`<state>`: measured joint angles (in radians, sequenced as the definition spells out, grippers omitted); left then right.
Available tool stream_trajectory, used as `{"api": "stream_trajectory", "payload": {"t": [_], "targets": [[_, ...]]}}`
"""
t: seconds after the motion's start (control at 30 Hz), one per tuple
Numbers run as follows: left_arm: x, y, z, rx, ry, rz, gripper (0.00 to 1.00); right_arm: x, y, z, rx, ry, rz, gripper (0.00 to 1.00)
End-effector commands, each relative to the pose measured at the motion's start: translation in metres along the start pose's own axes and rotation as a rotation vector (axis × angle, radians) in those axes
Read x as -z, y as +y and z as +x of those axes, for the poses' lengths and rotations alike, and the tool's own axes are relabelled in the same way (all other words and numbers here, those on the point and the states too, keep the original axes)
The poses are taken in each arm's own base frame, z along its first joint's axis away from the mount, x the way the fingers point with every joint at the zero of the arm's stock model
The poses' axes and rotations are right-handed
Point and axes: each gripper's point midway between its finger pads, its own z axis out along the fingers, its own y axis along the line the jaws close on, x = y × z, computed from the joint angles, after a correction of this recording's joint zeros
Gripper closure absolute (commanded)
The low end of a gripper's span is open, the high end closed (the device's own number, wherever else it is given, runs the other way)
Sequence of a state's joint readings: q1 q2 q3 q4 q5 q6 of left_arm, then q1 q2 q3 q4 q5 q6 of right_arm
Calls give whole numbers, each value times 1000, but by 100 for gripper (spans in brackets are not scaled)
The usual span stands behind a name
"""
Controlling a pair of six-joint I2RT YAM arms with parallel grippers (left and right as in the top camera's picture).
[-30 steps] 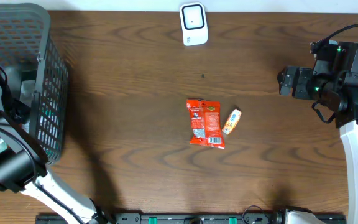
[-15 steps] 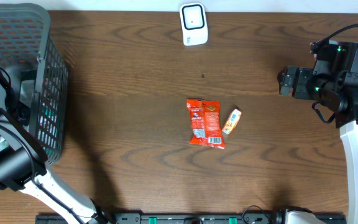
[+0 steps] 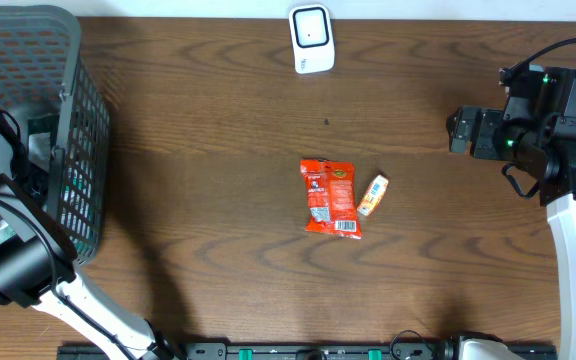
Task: Scan the item barcode
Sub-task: 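Grasp the red stick packet in the basket with the left gripper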
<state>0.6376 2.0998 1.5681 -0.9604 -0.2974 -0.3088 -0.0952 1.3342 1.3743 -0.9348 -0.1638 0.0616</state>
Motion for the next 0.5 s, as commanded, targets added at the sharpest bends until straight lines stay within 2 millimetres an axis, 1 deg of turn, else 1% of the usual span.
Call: {"api": "stream_trajectory", "payload": {"t": [0.0, 0.2, 0.33, 0.47], "targets": [[-23, 1, 18, -19, 74, -28, 45, 6, 0, -6, -11, -22, 0, 1], [-32, -1, 23, -19, 74, -29, 46, 6, 0, -6, -11, -22, 0, 1], [-33, -1, 24, -19, 76, -29, 46, 6, 0, -6, -12, -22, 0, 1], [-39, 0, 30, -16, 87, -34, 46, 6, 0, -6, -11, -22, 0, 1]]}}
